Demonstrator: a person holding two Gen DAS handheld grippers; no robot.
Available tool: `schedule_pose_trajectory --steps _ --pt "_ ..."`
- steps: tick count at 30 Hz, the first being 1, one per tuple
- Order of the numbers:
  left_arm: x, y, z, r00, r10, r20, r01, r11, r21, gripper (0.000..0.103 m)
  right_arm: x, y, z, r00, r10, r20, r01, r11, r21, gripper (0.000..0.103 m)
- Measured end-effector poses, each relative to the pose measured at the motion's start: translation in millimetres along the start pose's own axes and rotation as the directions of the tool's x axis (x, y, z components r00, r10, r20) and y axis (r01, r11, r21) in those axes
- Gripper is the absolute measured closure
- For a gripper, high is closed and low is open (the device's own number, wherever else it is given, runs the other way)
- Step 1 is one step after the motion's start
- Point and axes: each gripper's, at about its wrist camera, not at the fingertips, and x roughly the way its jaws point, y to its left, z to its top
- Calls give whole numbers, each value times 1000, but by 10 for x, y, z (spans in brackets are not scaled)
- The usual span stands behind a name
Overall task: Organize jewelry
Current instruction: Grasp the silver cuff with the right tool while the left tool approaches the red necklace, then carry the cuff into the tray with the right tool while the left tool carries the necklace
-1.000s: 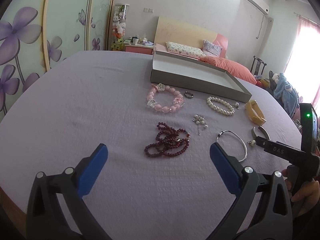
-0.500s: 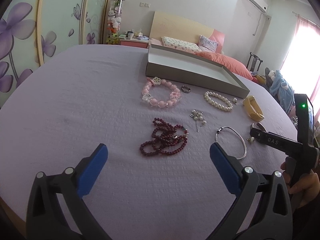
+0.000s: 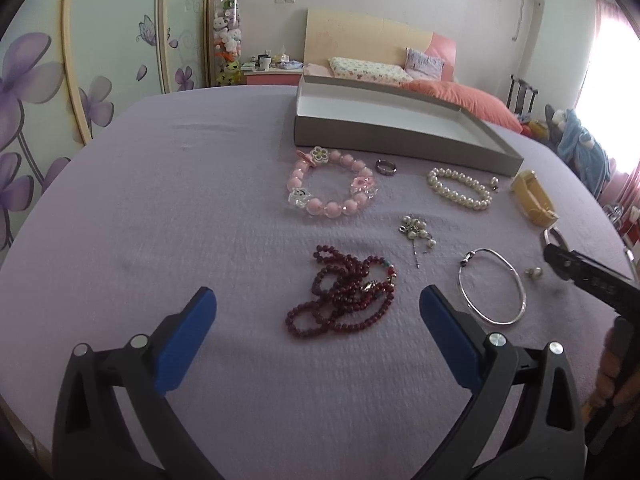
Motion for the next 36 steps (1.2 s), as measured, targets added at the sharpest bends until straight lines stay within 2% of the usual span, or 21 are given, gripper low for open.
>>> schedule_pose_trajectory --steps 2,5,11,18,25,29,32,36 --pt "60 -25 11 1000 8 -21 -7 1000 14 15 -16 12 1 1000 6 6 -6 1000 0 35" --pt "136 -75 15 999 19 -41 -17 999 31 23 -29 2 6 1000 22 10 -22 1000 5 35" --pt "190 -207 13 998 50 -49 -46 996 77 36 -8 -29 -5 999 39 4 -39 999 21 35" --pt "207 -302 41 998 44 -51 -39 994 97 51 -15 -29 -36 998 56 1 -56 998 25 35" --pt "204 -377 42 998 24 -52 -18 992 121 85 -91 -15 -33 997 70 16 -70 997 20 35" --pt "175 -358 21 999 -6 -46 11 993 115 90 -153 3 -9 996 82 34 -82 997 14 35" --pt "130 -293 33 998 -56 -43 60 994 87 93 -210 15 19 994 98 51 -99 995 8 35" --pt "-14 -211 121 995 -101 -9 101 993 66 95 -284 35 101 990 118 81 -118 993 -6 35"
